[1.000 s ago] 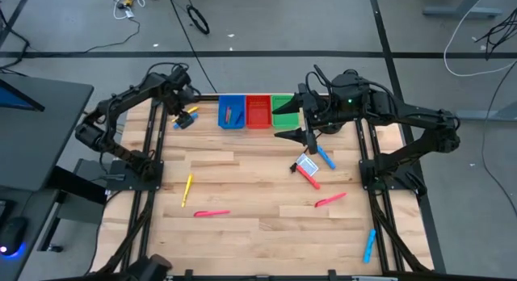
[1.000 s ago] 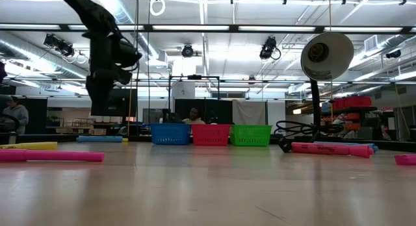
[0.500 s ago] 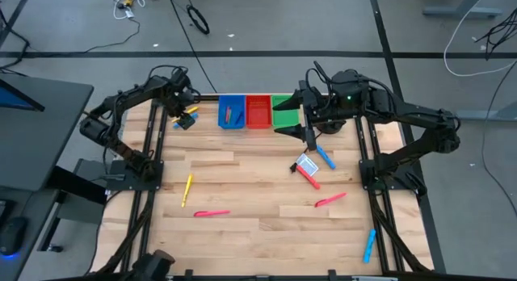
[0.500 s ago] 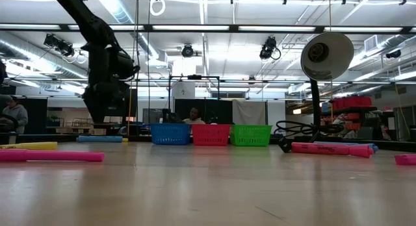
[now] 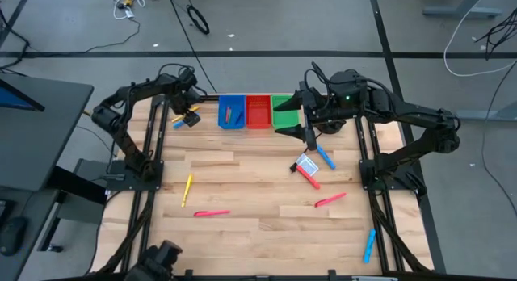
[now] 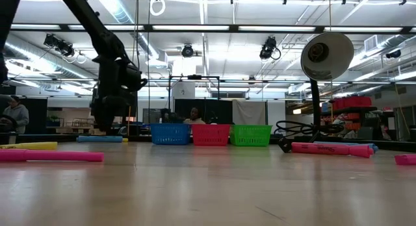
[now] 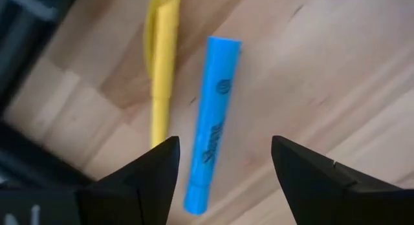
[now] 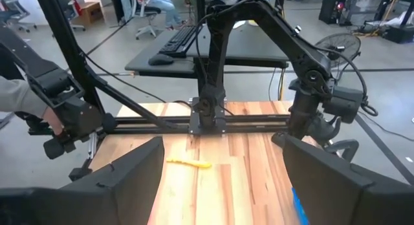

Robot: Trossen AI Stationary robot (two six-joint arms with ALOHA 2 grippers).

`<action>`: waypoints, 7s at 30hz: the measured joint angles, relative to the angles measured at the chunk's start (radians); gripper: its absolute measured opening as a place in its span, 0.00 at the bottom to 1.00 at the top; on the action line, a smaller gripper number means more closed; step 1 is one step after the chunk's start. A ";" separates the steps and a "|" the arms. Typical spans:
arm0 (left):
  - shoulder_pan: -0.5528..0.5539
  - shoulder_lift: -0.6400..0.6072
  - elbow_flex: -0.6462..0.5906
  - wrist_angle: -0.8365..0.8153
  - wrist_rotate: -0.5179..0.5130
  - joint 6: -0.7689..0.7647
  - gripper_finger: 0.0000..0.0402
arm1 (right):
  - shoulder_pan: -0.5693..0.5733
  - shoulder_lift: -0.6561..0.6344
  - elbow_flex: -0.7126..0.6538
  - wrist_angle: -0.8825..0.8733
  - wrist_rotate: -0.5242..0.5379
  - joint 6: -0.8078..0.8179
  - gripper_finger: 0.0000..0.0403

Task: Pick & Place Markers
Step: Put the top left blue highlighter into the green bin

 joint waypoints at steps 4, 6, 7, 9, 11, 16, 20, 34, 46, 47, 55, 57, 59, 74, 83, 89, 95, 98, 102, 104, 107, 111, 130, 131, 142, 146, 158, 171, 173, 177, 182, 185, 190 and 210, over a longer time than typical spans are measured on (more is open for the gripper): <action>0.014 0.034 0.000 -0.001 0.012 0.020 0.63 | 0.000 0.000 0.000 -0.010 0.000 0.001 0.79; 0.015 0.048 0.000 0.002 0.005 0.021 0.63 | 0.000 0.000 0.000 -0.011 0.000 0.001 0.79; 0.015 0.055 0.000 0.000 0.007 0.027 0.63 | 0.000 0.000 0.000 -0.011 0.000 0.001 0.79; 0.015 0.067 0.000 -0.002 0.009 0.048 0.63 | 0.000 0.000 0.000 -0.010 0.000 -0.003 0.79; 0.014 0.080 0.000 -0.004 0.009 0.065 0.63 | 0.000 0.000 0.000 -0.010 0.000 -0.013 0.79; 0.014 0.108 0.000 -0.013 0.009 0.098 0.62 | -0.003 0.000 0.000 -0.007 0.001 -0.030 0.79; 0.014 0.108 0.000 -0.011 -0.001 0.123 0.55 | -0.012 0.000 0.000 -0.007 0.001 -0.033 0.79; 0.012 0.108 0.000 0.031 -0.127 0.151 0.14 | -0.024 0.000 0.000 0.025 0.004 -0.033 0.79; -0.023 0.080 0.061 -0.063 -0.080 0.143 0.15 | -0.024 0.000 0.000 0.041 0.053 -0.030 0.79; -0.028 0.080 0.078 -0.098 -0.058 0.143 0.15 | -0.024 0.000 0.000 0.042 0.060 -0.030 0.79; -0.092 0.079 0.158 -0.319 0.050 0.076 0.15 | -0.024 0.000 0.000 0.070 0.061 -0.006 0.79; -0.120 0.071 0.163 -0.359 0.055 0.075 0.15 | -0.024 0.000 0.000 0.074 0.061 -0.002 0.79; -0.153 0.052 0.164 -0.384 0.056 0.076 0.15 | -0.024 0.000 0.000 0.073 0.061 -0.001 0.79; -0.435 -0.140 0.165 -0.495 0.108 -0.040 0.15 | -0.024 0.000 0.000 0.072 0.060 0.009 0.79; -0.612 -0.178 0.349 -0.551 0.109 -0.134 0.15 | -0.024 0.000 0.000 0.066 0.052 0.058 0.79; -0.671 -0.174 0.540 -0.563 0.106 -0.162 0.15 | -0.024 0.000 0.000 0.068 0.051 0.075 0.79; -0.696 -0.175 0.714 -0.549 0.103 -0.199 0.15 | -0.024 0.000 0.000 0.093 0.052 0.103 0.79; -0.708 -0.175 0.784 -0.512 0.103 -0.224 0.15 | -0.024 0.000 0.000 0.125 0.052 0.103 0.79; -0.725 -0.175 0.856 -0.446 0.104 -0.246 0.15 | -0.024 0.000 0.000 0.172 0.052 0.103 0.79; -0.735 -0.174 0.881 -0.405 0.106 -0.258 0.15 | -0.024 0.000 0.000 0.195 0.052 0.103 0.79; -0.749 -0.174 0.910 -0.328 0.107 -0.275 0.15 | -0.024 0.000 0.000 0.223 0.053 0.103 0.79; -0.769 -0.174 0.921 -0.220 0.108 -0.298 0.15 | -0.024 0.000 0.000 0.247 0.053 0.102 0.79; -0.916 -0.153 0.922 0.207 0.145 -0.366 0.15 | -0.023 0.000 0.000 0.360 0.103 0.061 0.79; -0.923 -0.151 0.922 0.219 0.139 -0.366 0.15 | -0.023 0.000 0.000 0.361 0.102 0.063 0.79; -0.937 -0.101 0.921 0.311 0.128 -0.372 0.15 | -0.014 0.031 -0.001 0.385 0.033 0.114 0.74; -0.937 -0.101 0.921 0.295 0.115 -0.373 0.15 | 0.005 0.031 -0.001 0.391 0.031 0.112 0.59; -0.938 -0.102 0.922 0.269 0.117 -0.378 0.15 | 0.018 0.026 -0.001 0.377 0.038 0.106 0.13; -0.891 -0.102 0.922 0.224 0.147 -0.690 0.45 | 0.020 -0.029 -0.001 0.334 0.016 -0.066 0.13; -0.868 -0.102 0.922 0.222 0.154 -0.743 0.48 | 0.022 -0.050 -0.001 0.307 0.014 -0.110 0.13; -0.820 -0.102 0.922 0.232 0.222 -0.887 0.50 | 0.036 -0.080 0.001 0.233 0.012 -0.267 0.13; -0.777 -0.102 0.922 0.244 0.308 -1.124 0.50 | 0.069 -0.091 0.001 0.156 0.039 -0.515 0.13; -0.769 -0.102 0.922 0.244 0.317 -1.245 0.49 | 0.096 -0.086 0.001 0.119 0.102 -0.702 0.13; -0.771 -0.102 0.922 0.246 0.387 -1.324 0.49 | 0.133 -0.077 0.000 0.102 0.242 -0.954 0.13; -0.784 -0.088 0.922 0.336 0.420 -1.699 0.49 | 0.239 0.072 0.000 0.142 0.547 -1.623 0.13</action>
